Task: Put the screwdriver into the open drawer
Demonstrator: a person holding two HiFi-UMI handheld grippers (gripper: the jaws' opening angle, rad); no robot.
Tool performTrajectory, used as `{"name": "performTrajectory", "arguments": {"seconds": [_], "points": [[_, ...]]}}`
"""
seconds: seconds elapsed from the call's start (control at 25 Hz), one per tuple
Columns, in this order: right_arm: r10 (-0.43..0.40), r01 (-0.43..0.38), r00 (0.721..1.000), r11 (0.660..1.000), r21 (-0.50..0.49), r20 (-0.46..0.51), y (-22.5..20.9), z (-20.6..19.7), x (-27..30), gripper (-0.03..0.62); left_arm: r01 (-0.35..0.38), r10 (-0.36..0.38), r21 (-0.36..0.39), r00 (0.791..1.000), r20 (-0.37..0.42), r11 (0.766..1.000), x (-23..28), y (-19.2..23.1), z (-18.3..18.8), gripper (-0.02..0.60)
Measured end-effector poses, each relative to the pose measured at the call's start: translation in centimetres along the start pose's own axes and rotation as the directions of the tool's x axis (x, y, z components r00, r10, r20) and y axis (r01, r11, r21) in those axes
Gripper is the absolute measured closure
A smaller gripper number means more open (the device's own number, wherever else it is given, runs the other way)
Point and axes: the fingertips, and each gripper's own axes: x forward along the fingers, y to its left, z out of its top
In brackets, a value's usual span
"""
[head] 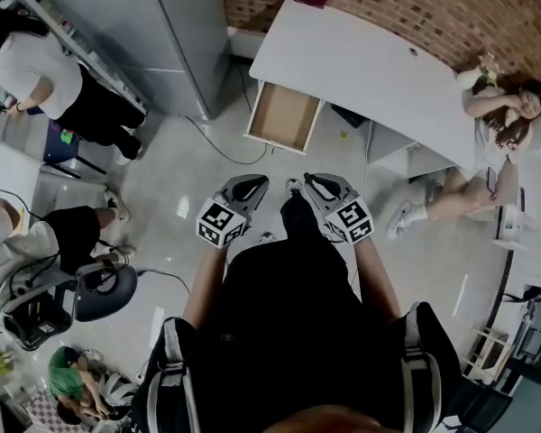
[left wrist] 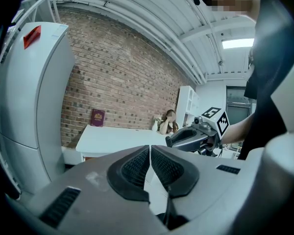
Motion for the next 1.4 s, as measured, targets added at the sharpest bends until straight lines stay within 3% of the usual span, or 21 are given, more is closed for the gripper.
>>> {"name": "performTrajectory", "arguments": {"seconds": [0.96,1.4], "points": [[0.159,-0.160,0.987,0.987,-0.025,-0.036,-6.2,0.6,8.6,0.471,-0.151,0.149,-0.056,0.988,-0.032,0.987,2.5,7.7,-0.7,0.560],[0.256,-0.264,0.961,0.962,-0.070,-0.103,-7.7,-0.2,12.0,0.471,-0.253,0.252,-0.107,0.967,-0.029,0.961,2.3,9.7,-1.3,0.560]]}}
